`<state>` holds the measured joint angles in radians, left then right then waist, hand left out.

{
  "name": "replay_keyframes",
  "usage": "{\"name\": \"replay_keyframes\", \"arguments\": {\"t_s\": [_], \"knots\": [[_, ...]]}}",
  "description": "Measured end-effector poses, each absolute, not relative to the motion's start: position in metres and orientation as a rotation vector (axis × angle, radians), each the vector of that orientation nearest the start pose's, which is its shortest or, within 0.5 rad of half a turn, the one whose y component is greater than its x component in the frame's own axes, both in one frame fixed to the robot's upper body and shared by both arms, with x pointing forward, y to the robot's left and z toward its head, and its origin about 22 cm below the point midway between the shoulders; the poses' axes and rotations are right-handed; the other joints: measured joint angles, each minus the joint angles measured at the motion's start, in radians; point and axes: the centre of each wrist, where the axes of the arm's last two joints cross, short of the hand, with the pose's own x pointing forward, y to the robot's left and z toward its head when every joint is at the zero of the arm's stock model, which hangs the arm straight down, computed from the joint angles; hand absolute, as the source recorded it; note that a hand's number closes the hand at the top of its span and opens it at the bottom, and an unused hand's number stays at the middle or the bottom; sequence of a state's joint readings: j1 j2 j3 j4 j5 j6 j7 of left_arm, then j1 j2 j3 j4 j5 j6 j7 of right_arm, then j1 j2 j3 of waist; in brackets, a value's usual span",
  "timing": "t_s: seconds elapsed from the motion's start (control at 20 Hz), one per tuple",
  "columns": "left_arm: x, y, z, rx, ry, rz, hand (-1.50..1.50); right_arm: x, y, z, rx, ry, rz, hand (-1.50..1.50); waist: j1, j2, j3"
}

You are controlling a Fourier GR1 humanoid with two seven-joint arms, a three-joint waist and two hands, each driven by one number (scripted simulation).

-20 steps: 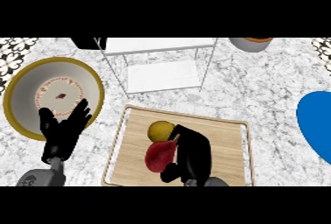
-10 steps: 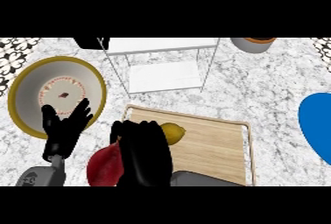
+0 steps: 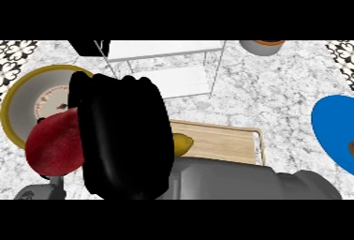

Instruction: Pick the pear from the tray and place it in the tiered shelf

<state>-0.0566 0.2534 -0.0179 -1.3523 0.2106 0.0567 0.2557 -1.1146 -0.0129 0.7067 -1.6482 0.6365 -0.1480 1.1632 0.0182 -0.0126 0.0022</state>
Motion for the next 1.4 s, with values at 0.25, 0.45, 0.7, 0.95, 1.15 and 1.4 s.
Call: {"name": "replay_keyframes", "arguments": {"t_s": [0.25, 0.45, 0.7, 0.95, 1.15, 1.4], "knots": [[0.252, 0.287, -0.022, 0.096, -1.147, 0.031, 0.0, 0.238, 0.037, 0.289, -0.654, -1.841, 0.763, 1.5, -0.007, 0.001, 0.001], [0.252, 0.29, -0.02, 0.099, -1.148, 0.039, 0.0, 0.261, 0.032, 0.318, -0.683, -1.823, 0.694, 1.5, -0.009, 0.005, 0.0], [0.252, 0.289, -0.019, 0.093, -1.155, 0.04, 0.0, 0.291, 0.023, 0.35, -0.723, -1.785, 0.622, 1.5, -0.007, 0.008, 0.0], [0.251, 0.292, -0.017, 0.088, -1.162, 0.031, 0.0, 0.322, 0.009, 0.368, -0.751, -1.739, 0.613, 1.5, -0.005, 0.011, -0.001], [0.253, 0.294, -0.016, 0.084, -1.151, 0.03, 0.0, 0.343, 0.006, 0.371, -0.751, -1.686, 0.654, 1.5, -0.003, 0.013, -0.001], [0.255, 0.29, -0.017, 0.081, -1.156, 0.026, 0.0, 0.37, 0.003, 0.361, -0.769, -1.651, 0.718, 1.5, 0.001, 0.015, 0.0]]}}
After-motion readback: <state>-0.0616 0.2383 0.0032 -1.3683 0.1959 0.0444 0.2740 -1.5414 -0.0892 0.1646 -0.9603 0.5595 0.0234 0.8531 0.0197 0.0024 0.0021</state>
